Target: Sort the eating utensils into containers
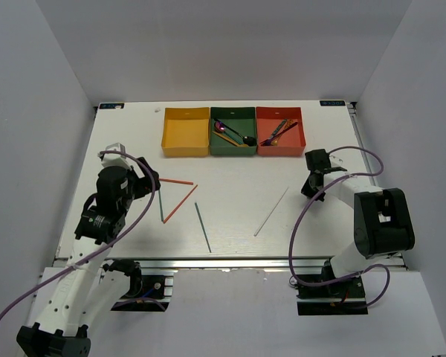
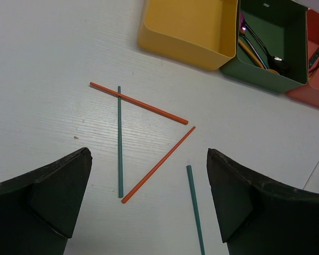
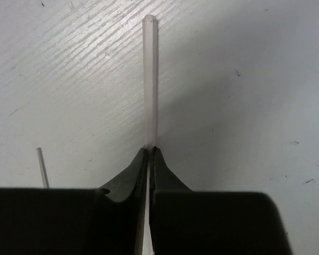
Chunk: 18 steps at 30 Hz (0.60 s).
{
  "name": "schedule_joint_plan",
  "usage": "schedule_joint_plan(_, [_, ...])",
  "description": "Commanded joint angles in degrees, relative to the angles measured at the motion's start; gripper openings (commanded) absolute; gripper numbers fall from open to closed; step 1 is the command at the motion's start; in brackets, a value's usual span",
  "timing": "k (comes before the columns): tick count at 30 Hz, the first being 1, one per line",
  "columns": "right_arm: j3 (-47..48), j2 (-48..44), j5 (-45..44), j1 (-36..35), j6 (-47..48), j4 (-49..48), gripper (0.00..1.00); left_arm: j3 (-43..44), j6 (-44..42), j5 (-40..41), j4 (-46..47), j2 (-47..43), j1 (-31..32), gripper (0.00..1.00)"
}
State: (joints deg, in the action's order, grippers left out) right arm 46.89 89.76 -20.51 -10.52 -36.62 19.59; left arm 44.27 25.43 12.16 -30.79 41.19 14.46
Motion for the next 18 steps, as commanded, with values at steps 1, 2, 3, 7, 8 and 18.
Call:
schedule_joint_plan(1, [-1.8,2.2,1.6,0.2,0.3,1.9,0.0,-0.5,-0.5,-0.6,1.3,-0.9,0.2,0.98])
schedule_joint_plan(2, [-2.2,1.3,2.7,0.2,1.0,1.2,0.0,-0.5,-0.5,-0.6,1.3,-0.8,0.3,0.98])
schedule_joint_plan(3, [-3.3,-1.1,6.3,0.2,2.7,-1.0,0.0,-0.4,-0.3,-0.8,1.3,-0.8,0.2,0.98])
schedule_joint_plan(7, [-5.9,-11.0,15.6,0.2,7.6,-5.7,0.0,-0.2,-0.6,-5.2,2.2,-0.7,0.4,0.98])
schedule_joint_plan(8, [-6.1,-13.1,17.9,0.2,8.2,-6.2,0.0,0.5,-0.7,-6.9,2.3,-0.3,0.3,0.98])
schedule_joint_plan(18, [-8.7,-29.5,51.0,-9.7,4.8,-24.9,0.0,-16.9,32.0,-44.8,54.5,2.1,1.3,0.98])
